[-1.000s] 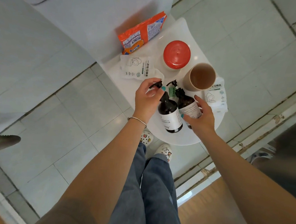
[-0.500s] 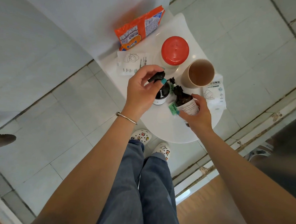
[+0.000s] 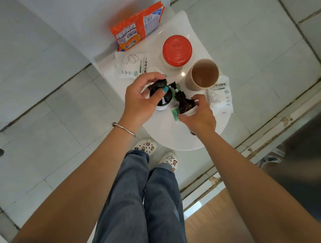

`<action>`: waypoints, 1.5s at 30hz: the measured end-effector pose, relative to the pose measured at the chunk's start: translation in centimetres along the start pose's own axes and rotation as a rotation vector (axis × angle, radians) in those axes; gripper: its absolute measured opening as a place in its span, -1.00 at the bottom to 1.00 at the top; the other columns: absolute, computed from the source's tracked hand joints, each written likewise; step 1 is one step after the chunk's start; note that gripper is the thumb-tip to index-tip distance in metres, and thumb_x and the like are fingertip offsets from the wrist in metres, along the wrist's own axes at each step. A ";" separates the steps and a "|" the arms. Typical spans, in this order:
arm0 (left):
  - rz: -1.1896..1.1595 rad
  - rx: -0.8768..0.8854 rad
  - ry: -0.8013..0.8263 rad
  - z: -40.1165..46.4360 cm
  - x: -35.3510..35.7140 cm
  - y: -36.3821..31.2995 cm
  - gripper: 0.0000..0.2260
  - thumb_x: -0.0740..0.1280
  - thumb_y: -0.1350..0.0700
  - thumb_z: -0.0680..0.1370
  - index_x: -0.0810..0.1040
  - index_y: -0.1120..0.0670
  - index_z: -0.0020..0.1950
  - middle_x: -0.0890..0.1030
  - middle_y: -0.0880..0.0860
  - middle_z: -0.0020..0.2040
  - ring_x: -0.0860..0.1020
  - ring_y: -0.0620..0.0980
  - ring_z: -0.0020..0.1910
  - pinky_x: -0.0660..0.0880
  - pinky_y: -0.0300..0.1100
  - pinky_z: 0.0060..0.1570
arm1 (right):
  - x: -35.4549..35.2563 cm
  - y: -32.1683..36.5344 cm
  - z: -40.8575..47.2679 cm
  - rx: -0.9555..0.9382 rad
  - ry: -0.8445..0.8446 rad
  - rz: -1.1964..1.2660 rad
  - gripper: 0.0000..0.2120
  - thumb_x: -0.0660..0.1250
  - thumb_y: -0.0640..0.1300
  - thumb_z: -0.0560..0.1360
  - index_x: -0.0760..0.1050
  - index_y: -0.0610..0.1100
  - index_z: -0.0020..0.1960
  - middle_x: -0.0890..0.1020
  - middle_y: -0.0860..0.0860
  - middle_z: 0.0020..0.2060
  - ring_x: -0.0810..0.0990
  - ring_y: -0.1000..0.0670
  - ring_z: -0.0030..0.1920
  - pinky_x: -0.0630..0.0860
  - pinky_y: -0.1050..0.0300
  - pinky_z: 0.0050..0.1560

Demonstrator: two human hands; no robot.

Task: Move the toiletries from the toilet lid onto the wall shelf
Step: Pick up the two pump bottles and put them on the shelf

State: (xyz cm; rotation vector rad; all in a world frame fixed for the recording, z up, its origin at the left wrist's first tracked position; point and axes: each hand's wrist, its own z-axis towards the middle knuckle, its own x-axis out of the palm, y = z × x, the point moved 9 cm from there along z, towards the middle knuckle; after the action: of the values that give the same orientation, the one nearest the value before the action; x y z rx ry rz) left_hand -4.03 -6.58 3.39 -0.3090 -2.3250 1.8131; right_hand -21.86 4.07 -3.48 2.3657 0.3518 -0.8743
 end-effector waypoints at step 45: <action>0.513 -0.032 0.227 0.8 1.2 5.4 -0.44 0.55 0.17 0.29 0.46 0.09 0.25 0.57 -0.06 0.12 0.52 -0.06 0.16 0.42 -0.36 0.17 | -3.2 1.5 -3.3 -0.161 -0.134 0.733 -0.64 0.54 -0.30 0.35 0.63 -0.09 0.10 0.70 0.09 -0.09 0.67 0.09 -0.02 0.58 0.25 0.05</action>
State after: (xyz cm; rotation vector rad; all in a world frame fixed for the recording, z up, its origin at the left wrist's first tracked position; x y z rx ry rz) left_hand -5.12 -5.66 -2.07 -1.1412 -2.2514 1.8147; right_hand -21.96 4.76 1.32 2.0290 -0.4617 -0.6068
